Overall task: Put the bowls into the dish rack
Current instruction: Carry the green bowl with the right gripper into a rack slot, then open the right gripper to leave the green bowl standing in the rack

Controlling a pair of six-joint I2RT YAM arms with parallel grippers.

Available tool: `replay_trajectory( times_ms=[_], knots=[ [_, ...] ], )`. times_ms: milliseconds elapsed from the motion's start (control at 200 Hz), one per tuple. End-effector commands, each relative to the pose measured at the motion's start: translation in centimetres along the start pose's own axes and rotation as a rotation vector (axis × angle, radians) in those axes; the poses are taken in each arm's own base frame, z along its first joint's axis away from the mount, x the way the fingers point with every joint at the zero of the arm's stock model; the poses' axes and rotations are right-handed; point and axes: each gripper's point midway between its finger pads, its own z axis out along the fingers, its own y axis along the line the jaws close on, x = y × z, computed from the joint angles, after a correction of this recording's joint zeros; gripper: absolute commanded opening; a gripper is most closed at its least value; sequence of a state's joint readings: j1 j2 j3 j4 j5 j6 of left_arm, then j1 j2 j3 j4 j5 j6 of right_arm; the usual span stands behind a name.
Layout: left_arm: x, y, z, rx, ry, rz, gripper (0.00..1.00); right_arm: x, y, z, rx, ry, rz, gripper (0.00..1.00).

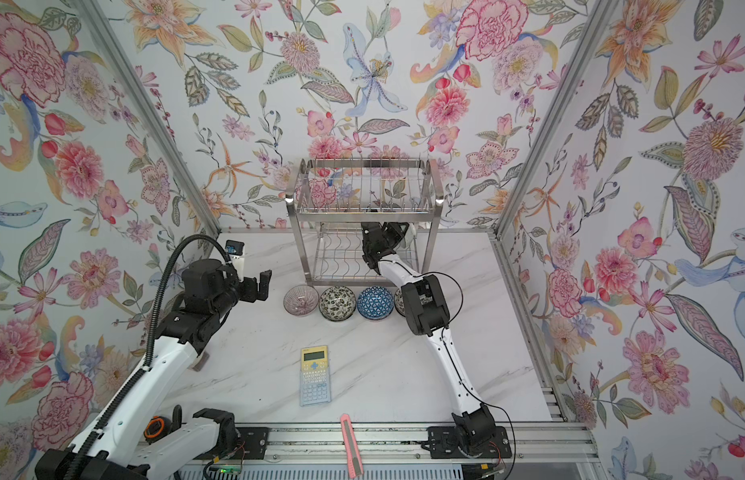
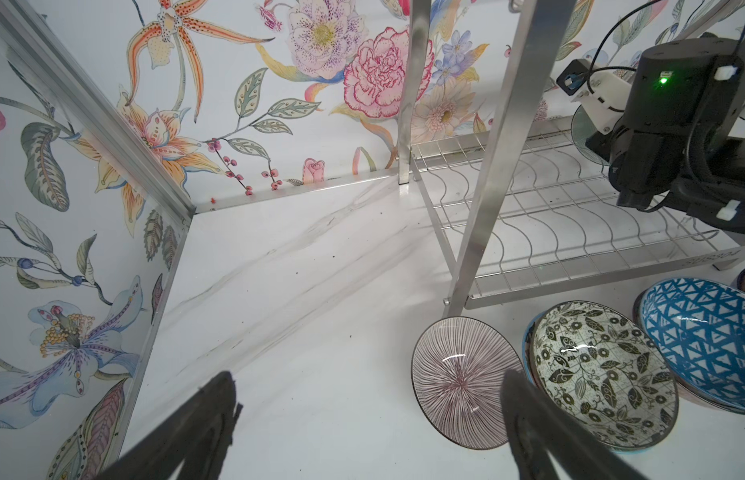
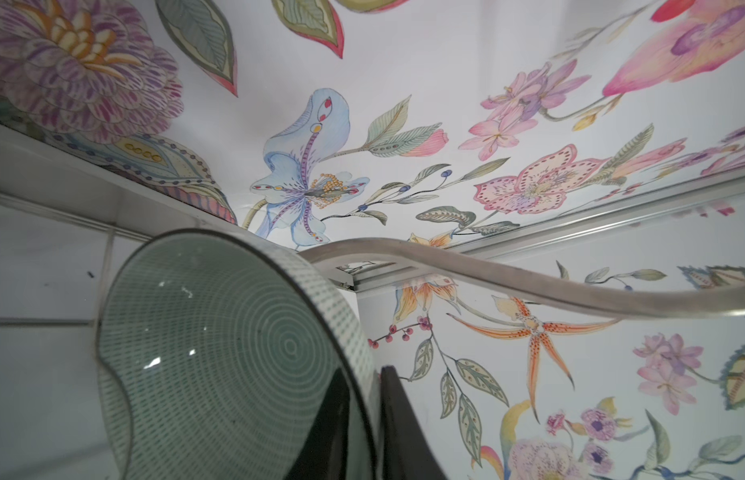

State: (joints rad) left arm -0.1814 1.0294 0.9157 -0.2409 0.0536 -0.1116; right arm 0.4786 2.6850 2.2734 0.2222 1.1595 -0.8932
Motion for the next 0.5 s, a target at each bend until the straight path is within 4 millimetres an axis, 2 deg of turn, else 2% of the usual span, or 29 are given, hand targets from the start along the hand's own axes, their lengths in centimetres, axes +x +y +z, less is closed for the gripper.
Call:
replay_trajectory(
  times_ms=[0, 175, 305, 355, 435, 495],
  knots=[
    [0.7, -0.1, 0.2, 0.015, 0.011, 0.001, 0.99, -0.7, -1.6, -1.1, -0.052, -0.013, 0.072, 0.22],
    [0.7, -0.2, 0.2, 0.021, 0.011, 0.000, 0.99, -0.4, -2.4, -1.6, -0.071, -0.010, 0.085, 0.30],
    [0.7, -0.2, 0.2, 0.022, 0.012, -0.002, 0.99, -0.2, -3.1, -2.0, -0.077, -0.004, 0.084, 0.42],
    [0.8, -0.2, 0.3, 0.022, 0.014, -0.002, 0.99, -0.4, -3.2, -2.5, -0.095, -0.017, 0.084, 0.55],
    [0.8, -0.2, 0.3, 0.023, 0.015, -0.002, 0.99, -1.0, -3.1, -3.8, -0.149, -0.058, 0.085, 0.88],
    [0.8, -0.2, 0.3, 0.023, 0.016, -0.002, 0.99, -1.4, -2.8, -5.2, -0.199, -0.091, 0.083, 1.00]
  ],
)
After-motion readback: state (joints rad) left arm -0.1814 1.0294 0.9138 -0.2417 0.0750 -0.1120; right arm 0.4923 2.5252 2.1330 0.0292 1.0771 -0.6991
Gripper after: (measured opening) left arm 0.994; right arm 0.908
